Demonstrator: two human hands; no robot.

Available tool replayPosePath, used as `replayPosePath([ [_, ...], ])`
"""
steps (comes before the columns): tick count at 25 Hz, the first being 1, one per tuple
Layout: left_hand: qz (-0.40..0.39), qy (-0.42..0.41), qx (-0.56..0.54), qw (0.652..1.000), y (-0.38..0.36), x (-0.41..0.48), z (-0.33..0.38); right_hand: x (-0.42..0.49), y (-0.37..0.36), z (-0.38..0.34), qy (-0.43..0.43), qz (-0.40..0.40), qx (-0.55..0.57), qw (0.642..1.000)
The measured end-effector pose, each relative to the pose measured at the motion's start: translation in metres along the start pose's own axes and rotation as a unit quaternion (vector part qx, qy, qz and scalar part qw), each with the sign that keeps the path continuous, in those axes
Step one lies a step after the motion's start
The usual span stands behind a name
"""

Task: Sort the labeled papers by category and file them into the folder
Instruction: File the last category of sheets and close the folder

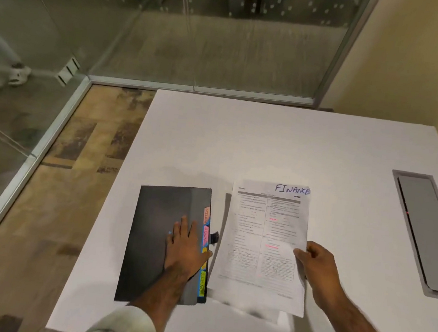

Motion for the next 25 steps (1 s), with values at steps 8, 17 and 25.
replayPosePath([
  [8,0.075,-0.034,0.033,0.996,0.014,0.042,-0.004,-0.031,-0.013,0.017,-0.041,0.029,0.001,0.999],
  [17,0.107,-0.028,0.121,0.987,0.019,0.065,0.011,-0.029,-0.007,0.012,-0.048,0.039,0.009,0.998],
  [25,0.084,-0.073,-0.011,0.994,0.026,0.069,0.028,-0.012,-0.009,-0.005,-0.038,0.048,0.029,0.998],
])
Point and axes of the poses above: each hand's wrist, its own x-axis towards the middle knuckle, its own y-axis out of the back of the hand, z = x × y, the point moved 8 cm from there along x, towards the middle knuckle, and after that the axes turned 11 degrees about -x, right-handed, at the moved point
